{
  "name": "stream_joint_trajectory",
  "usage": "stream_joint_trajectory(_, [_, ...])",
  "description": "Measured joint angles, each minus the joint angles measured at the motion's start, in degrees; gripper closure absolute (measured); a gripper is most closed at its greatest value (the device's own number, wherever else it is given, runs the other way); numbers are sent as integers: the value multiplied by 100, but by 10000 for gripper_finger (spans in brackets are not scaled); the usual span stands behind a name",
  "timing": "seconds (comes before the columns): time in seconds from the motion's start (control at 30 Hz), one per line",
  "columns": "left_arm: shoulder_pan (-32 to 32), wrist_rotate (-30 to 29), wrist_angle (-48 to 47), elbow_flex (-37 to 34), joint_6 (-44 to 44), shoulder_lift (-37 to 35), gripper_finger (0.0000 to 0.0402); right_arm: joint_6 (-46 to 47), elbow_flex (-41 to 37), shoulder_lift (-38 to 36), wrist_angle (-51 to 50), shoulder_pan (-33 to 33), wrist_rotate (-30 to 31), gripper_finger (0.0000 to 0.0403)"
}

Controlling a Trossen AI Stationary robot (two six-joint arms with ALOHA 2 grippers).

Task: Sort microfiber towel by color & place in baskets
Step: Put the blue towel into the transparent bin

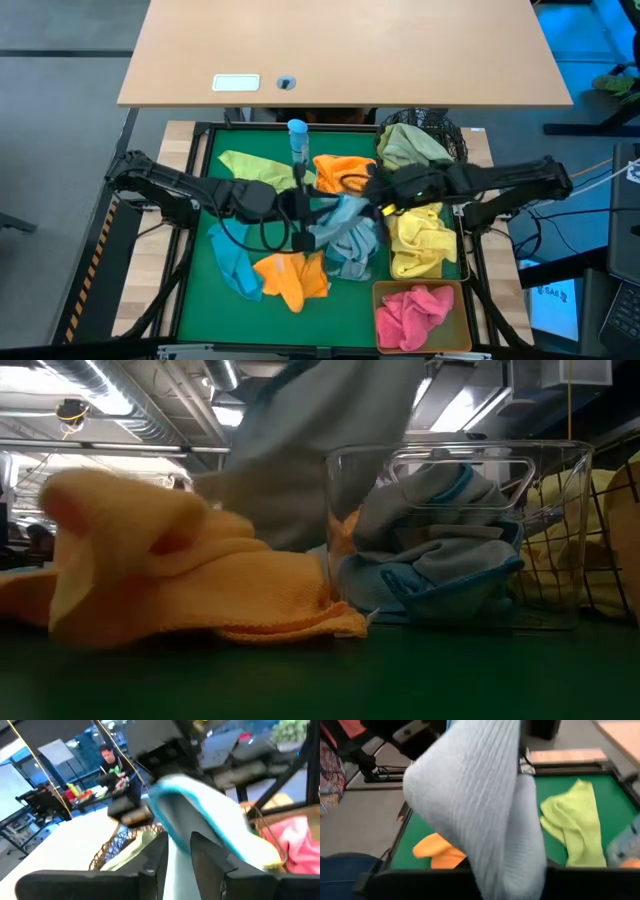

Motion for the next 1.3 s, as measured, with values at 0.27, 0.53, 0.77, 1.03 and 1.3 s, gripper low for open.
stream_joint_trajectory(0.27, [-75,-33,-1050,0,-302,0,322,479,0,-869,-340,-5,-1,398])
stream_joint_trajectory(0.53, [-72,44,-2241,-2,-1341,0,321,481,2,-1615,-152,-5,53,398])
stream_joint_trajectory(0.77, [-72,401,-2870,-7,-2082,0,321,477,4,-1868,-329,-5,55,400])
stream_joint_trajectory(1.03, [-74,451,-2878,-7,-2110,0,321,400,-154,-1505,-804,-5,59,401])
stream_joint_trajectory(1.3, [-74,451,-2878,-7,-2112,0,321,409,-803,-527,264,-2,-560,401])
